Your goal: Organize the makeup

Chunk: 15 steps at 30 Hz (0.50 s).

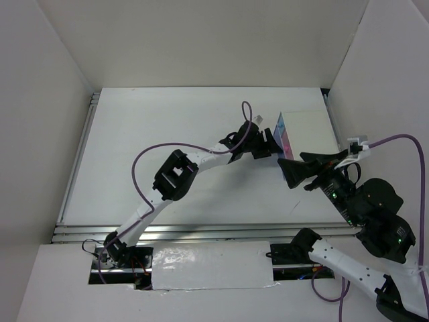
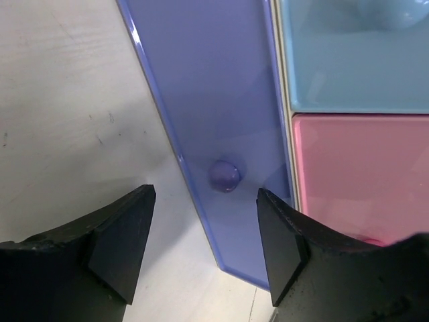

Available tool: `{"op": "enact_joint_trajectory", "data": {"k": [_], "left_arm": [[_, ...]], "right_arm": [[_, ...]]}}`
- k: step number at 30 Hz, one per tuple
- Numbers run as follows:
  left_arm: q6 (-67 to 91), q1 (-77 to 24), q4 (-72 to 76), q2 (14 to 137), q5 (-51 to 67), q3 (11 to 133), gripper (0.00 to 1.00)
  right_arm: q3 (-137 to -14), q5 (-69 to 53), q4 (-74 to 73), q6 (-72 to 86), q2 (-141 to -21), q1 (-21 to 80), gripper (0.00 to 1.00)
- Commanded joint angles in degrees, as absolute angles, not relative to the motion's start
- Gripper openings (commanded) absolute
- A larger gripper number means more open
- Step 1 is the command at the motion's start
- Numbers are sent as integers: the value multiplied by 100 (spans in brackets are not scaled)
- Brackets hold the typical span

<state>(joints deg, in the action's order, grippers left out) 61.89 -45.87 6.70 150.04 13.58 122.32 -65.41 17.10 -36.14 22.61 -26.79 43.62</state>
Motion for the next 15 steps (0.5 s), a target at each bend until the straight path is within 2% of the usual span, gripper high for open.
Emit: {"op": "enact_joint_trajectory", "data": {"k": [1,4,7,9,11,12,15], "left_arm": [[6346,-4641,1275,14968,1442,12156,76],[6258,-4614,1012,14582,933,11682,77],[6065,-4509,231,13593,29,11059,82],[5829,-4456,-569,12994,-1091,10417,92],[5513,-4377,-1325,11957,-1868,9760,99],[5389,-4299,-1788,11205,-2516,9582,99],[4791,-4071,-2737,9745,-3494,8931,99]], "right_arm": [[-6434,1661,-3612,2153,-2672,4342,100],[-6372,1626,-3604,2171,-2689,4342,100],[-6381,1731,-3638,2214,-2733,4350,100],[-6442,1854,-3744,2267,-2777,4351,100],[-6512,2082,-3892,2346,-2803,4342,100],[-6626,2187,-3998,2434,-2821,4350,100],[-6986,2644,-4534,2593,-2962,4350,100]]}}
